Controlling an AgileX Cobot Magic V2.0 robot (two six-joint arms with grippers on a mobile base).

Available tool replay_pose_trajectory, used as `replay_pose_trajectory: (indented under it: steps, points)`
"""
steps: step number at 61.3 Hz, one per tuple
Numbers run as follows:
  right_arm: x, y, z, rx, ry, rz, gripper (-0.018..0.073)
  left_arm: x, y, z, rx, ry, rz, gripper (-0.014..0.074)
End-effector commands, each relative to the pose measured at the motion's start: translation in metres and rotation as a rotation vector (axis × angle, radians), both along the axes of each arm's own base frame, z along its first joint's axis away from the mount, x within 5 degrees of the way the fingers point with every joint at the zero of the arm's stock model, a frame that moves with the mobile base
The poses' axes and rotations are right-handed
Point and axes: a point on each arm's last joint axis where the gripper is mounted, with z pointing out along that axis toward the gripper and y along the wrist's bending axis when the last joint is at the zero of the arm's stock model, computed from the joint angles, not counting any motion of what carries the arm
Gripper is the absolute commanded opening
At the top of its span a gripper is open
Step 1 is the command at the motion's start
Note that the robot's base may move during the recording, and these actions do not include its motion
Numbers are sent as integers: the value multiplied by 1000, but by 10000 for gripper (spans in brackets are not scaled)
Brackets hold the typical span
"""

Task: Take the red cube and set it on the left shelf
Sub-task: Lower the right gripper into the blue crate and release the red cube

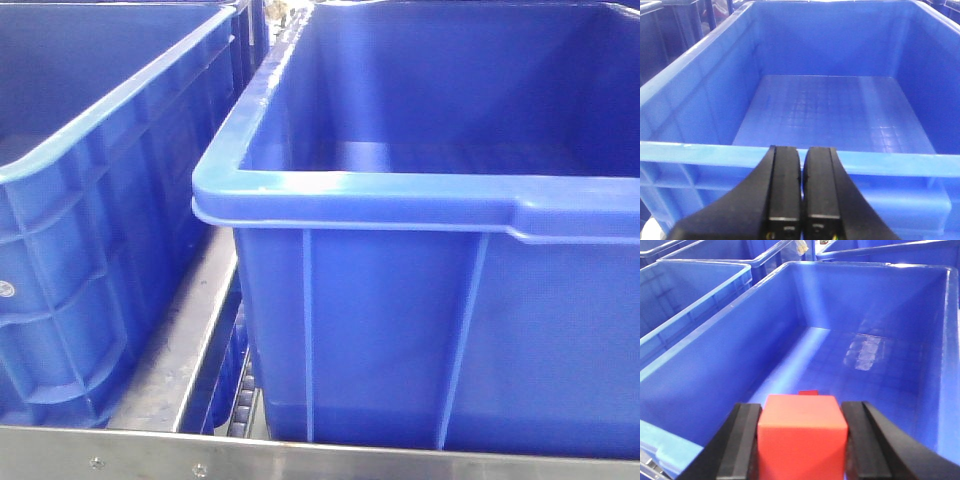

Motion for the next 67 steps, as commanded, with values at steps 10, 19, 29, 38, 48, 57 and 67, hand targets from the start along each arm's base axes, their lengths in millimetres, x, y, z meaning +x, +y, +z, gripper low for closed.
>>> replay_pose_trajectory:
  steps: [10,19,29,38,48,57,67]
  points:
    - [0,-1,17,26,-108,-8,139,0,0,1,-7,-80,-2,101]
    - [0,-1,16,25,-106,-8,139,0,0,1,-7,-80,-2,101]
    - [0,-1,16,25,-106,-8,139,0,0,1,-7,-80,-2,101]
    - [0,-1,16,26,-107,-8,139,0,0,1,-7,-80,-2,101]
    - [0,-1,17,28,-114,-8,139,0,0,1,-7,-80,-2,101]
    - [-4,-2,31,39,-140,-9,139,0,0,1,-7,-80,-2,101]
    - [1,0,68,-8,-21,-8,139,0,0,1,-7,-80,-2,101]
